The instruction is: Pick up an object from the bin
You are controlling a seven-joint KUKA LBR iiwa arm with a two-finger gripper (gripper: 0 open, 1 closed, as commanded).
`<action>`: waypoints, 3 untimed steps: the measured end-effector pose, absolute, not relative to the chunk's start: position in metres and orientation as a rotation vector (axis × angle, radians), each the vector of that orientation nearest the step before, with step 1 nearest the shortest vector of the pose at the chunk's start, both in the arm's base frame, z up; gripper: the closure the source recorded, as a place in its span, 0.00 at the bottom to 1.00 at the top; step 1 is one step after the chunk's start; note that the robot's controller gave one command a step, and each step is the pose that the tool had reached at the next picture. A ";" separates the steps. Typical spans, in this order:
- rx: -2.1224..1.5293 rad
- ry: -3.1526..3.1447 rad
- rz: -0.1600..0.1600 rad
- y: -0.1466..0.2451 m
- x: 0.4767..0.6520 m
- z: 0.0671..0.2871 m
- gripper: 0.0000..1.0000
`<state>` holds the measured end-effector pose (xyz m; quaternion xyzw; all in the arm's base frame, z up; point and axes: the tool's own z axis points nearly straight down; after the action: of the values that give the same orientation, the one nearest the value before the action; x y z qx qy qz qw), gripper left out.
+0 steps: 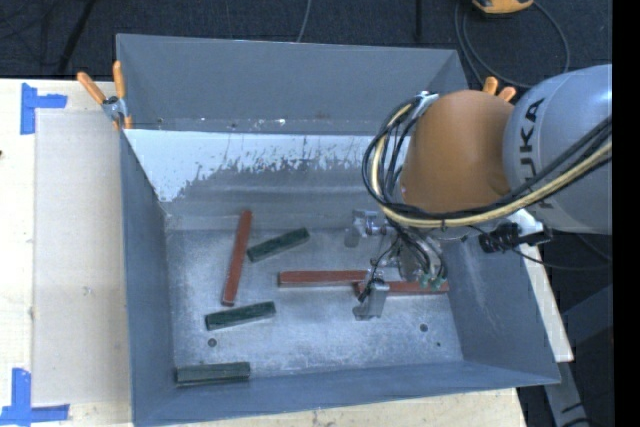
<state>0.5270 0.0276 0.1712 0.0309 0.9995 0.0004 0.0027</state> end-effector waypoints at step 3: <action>0.204 3.134 0.001 -0.003 0.575 0.072 1.00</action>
Offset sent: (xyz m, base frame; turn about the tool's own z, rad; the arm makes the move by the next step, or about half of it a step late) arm 0.0479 -0.0301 -0.0998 0.0685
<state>0.5754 -0.0026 0.0716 0.0651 0.9979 0.0003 0.0005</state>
